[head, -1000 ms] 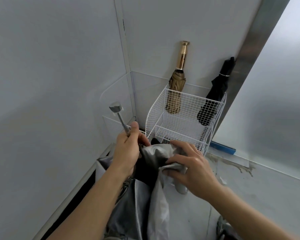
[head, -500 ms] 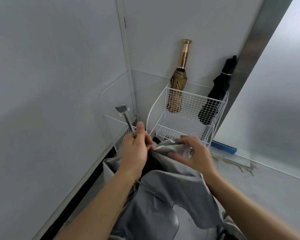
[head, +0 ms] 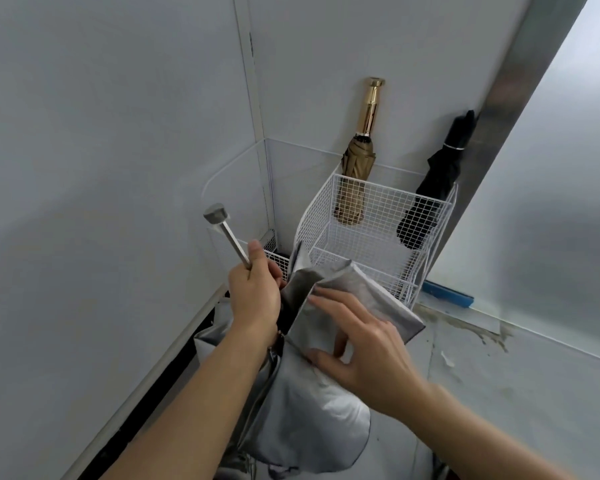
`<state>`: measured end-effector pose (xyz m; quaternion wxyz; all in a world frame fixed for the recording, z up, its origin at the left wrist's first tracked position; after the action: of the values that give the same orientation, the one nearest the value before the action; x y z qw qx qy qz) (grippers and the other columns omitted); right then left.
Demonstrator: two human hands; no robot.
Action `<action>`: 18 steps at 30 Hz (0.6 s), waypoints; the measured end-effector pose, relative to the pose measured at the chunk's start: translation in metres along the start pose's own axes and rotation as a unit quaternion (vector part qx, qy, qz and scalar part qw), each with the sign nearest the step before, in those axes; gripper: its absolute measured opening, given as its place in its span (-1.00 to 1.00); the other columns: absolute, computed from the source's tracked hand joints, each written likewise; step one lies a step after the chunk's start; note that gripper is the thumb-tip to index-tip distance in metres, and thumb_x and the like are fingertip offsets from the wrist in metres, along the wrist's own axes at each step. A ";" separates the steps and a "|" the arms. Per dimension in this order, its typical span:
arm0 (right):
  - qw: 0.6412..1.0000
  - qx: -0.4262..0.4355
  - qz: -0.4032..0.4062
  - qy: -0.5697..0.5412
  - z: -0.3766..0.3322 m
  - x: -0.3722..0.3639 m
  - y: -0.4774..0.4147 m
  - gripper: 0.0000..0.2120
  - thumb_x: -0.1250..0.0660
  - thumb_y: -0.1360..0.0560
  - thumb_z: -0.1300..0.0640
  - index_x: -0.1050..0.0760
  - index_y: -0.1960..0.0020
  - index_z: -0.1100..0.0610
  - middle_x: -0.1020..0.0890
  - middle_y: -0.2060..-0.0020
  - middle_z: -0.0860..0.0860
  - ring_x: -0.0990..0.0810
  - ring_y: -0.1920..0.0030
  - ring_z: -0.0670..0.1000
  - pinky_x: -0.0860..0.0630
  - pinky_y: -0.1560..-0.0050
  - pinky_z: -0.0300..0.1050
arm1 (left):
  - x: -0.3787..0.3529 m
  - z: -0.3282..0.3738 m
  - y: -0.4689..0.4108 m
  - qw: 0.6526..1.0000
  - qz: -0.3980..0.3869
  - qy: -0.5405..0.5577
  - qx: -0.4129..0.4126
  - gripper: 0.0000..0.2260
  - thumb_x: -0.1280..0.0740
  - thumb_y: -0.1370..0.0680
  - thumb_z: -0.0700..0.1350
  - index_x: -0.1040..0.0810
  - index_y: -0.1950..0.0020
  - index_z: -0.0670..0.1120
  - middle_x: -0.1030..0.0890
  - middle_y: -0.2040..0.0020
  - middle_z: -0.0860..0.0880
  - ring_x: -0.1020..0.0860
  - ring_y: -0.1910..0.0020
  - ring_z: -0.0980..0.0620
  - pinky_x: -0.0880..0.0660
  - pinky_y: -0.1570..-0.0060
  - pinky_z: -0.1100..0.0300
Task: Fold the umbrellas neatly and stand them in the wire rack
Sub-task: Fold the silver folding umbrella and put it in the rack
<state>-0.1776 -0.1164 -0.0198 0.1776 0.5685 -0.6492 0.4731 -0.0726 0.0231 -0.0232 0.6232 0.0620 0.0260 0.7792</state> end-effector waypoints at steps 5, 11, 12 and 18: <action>0.989 -0.097 -0.114 0.024 0.024 -0.010 -0.002 -0.35 -0.38 -0.37 -0.36 -0.30 -0.41 -0.29 -0.46 0.18 -0.34 -0.42 0.27 -0.30 -0.39 0.19 -0.35 | -0.003 0.000 0.003 0.999 -0.030 0.032 0.011 -0.47 -0.08 -0.70 0.09 -0.35 0.41 -0.15 -0.36 0.60 0.02 -0.36 0.48 0.01 -0.33 0.49 0.24; 0.997 -0.066 -0.038 0.028 0.022 -0.019 0.001 -0.77 -0.32 -0.45 -0.17 -0.60 0.25 -0.06 -0.59 0.36 -0.20 -0.40 0.38 -0.20 -0.42 0.41 -0.26 | -0.004 0.003 0.010 0.998 -0.048 0.040 0.009 -0.47 -0.07 -0.69 0.10 -0.36 0.40 -0.16 -0.39 0.57 0.01 -0.41 0.46 0.03 -0.42 0.36 0.28; 0.997 -0.064 -0.037 0.023 0.020 -0.019 0.000 -0.76 -0.28 -0.45 -0.19 -0.60 0.22 -0.07 -0.60 0.33 -0.21 -0.41 0.35 -0.21 -0.41 0.41 -0.28 | -0.004 0.004 0.011 0.998 -0.050 0.038 0.006 -0.46 -0.07 -0.69 0.09 -0.36 0.42 -0.16 -0.39 0.57 0.00 -0.41 0.46 0.04 -0.42 0.40 0.35; 0.992 -0.047 -0.068 -0.091 0.011 -0.022 0.002 -0.74 -0.29 -0.50 -0.20 -0.63 0.12 -0.05 -0.62 0.22 -0.20 -0.53 0.22 -0.17 -0.52 0.24 -0.11 | -0.005 0.003 0.020 0.996 -0.065 0.059 0.018 -0.42 -0.06 -0.69 0.12 -0.36 0.43 -0.18 -0.40 0.57 -0.04 -0.50 0.39 -0.05 -0.41 0.34 0.25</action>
<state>-0.1697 -0.1129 -0.0432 0.1758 0.6435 -0.6436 0.3752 -0.0903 0.0139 -0.0185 0.6686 0.0253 0.0813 0.7388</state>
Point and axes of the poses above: each hand's wrist, its own y-axis away from the middle knuckle, its own x-axis out of the back of the hand, z = x × y, the point moved 7 cm from there along -y, towards the middle knuckle
